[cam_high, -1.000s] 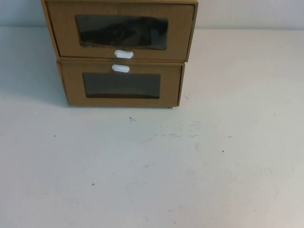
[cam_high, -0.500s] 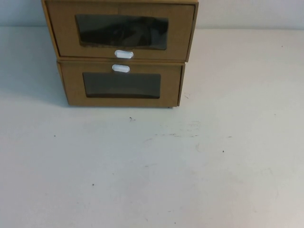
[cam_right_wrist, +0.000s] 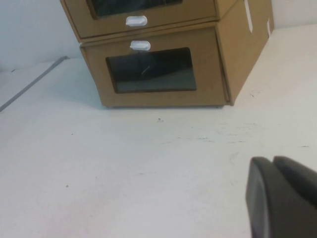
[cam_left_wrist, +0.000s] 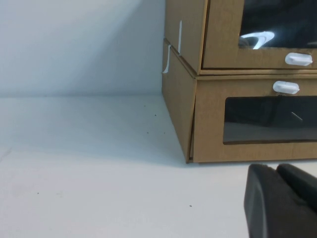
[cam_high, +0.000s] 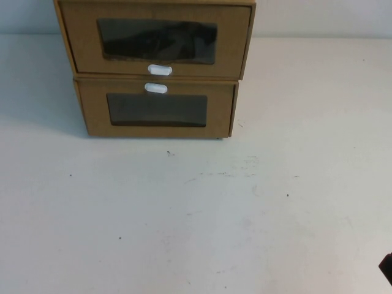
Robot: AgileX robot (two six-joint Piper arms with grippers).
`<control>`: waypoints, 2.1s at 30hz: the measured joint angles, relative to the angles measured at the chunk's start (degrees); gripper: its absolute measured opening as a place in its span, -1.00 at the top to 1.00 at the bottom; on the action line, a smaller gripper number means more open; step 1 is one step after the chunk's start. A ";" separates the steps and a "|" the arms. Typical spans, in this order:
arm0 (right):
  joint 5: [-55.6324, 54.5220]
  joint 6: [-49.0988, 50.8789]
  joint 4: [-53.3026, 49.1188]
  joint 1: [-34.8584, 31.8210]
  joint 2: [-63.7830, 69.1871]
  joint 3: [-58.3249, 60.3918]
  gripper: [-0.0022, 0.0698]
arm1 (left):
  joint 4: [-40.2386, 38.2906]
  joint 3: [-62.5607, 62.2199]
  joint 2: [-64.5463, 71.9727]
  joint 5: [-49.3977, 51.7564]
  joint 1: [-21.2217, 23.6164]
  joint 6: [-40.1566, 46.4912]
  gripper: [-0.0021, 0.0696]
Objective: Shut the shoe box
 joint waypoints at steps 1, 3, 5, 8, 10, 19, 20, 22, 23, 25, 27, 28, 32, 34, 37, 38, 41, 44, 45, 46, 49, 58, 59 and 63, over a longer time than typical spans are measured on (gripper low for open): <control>0.09 0.00 0.00 0.00 0.00 0.00 0.97 | 0.00 0.00 0.00 0.00 0.00 0.00 0.95; 0.23 0.00 0.00 0.00 0.00 0.00 0.97 | -0.13 0.00 0.00 0.00 0.00 0.00 0.95; 0.23 0.00 0.00 0.00 0.00 0.00 0.97 | -0.13 0.00 0.00 0.00 0.00 0.00 0.95; 0.36 0.00 0.00 0.00 0.00 0.00 0.97 | -0.13 0.00 0.00 0.00 0.00 0.00 0.95; 0.36 0.00 0.00 0.00 0.00 0.00 0.97 | -0.13 0.00 0.00 0.00 0.00 0.00 0.95; 4.02 -7.16 0.13 -11.85 -2.00 0.00 0.97 | -0.13 0.00 0.00 0.00 0.00 0.00 0.95; 4.79 -7.30 0.13 -15.11 -2.69 0.00 0.97 | -0.13 0.00 0.00 0.00 0.00 0.00 0.95; 6.51 -7.33 -0.12 -20.28 -4.58 0.00 0.97 | -0.13 0.00 0.00 0.00 0.00 0.00 0.95; 7.84 -7.43 -0.16 -22.60 -6.06 0.00 0.97 | -0.13 0.00 0.00 0.00 0.00 0.00 0.95; 10.49 -7.56 -0.16 -25.81 -8.67 0.00 0.97 | -0.13 0.00 0.00 0.00 0.00 0.00 0.95; 12.76 -7.56 -0.16 -28.09 -9.30 0.00 0.97 | -0.13 0.00 -0.11 0.10 0.00 0.00 0.95; 13.52 -7.56 -0.16 -28.58 -9.39 0.00 0.97 | -0.13 0.00 -0.10 0.10 0.00 0.00 0.95; 14.78 -7.68 -0.16 -29.08 -9.39 0.05 0.97 | -0.13 0.00 -0.10 0.10 0.00 0.00 0.95; 15.02 -8.71 -0.16 -29.18 -9.39 0.05 0.97 | -0.13 0.00 -0.10 0.10 0.00 0.00 0.95; 15.62 -10.45 -0.03 -29.18 -9.39 0.05 0.97 | -0.13 0.00 -0.10 0.10 0.00 0.00 0.95; 16.26 -11.59 0.78 -29.18 -9.39 0.05 0.97 | -0.13 0.00 -0.10 0.10 0.00 0.00 0.95; 19.19 -17.77 6.01 -29.18 -9.39 0.05 0.97 | -0.13 0.00 -0.10 0.10 0.00 0.00 0.95; 21.68 -21.97 9.13 -29.18 -9.39 0.05 0.97 | -0.13 0.00 -0.10 0.10 0.00 0.00 0.95; 21.83 -22.61 9.68 -29.18 -9.39 0.05 0.97 | -0.13 0.00 -0.10 0.10 0.00 0.00 0.95; 21.93 -23.00 9.94 -29.18 -9.39 0.05 0.97 | -0.13 0.00 -0.10 0.10 0.00 0.00 0.95; 21.95 -23.45 10.36 -29.18 -9.39 0.05 0.97 | -0.13 0.00 -0.10 0.10 0.00 0.00 0.95; 22.05 -23.66 10.47 -29.18 -9.39 0.05 0.97 | -0.13 0.00 -0.10 0.10 0.00 0.00 0.95; 22.05 -23.66 10.47 -29.18 -9.39 0.05 0.97 | -0.13 0.00 -0.10 0.10 0.00 0.00 0.95; 22.05 -23.66 10.59 -29.18 -9.39 0.05 0.97 | -0.13 0.00 -0.10 0.10 0.00 0.00 0.95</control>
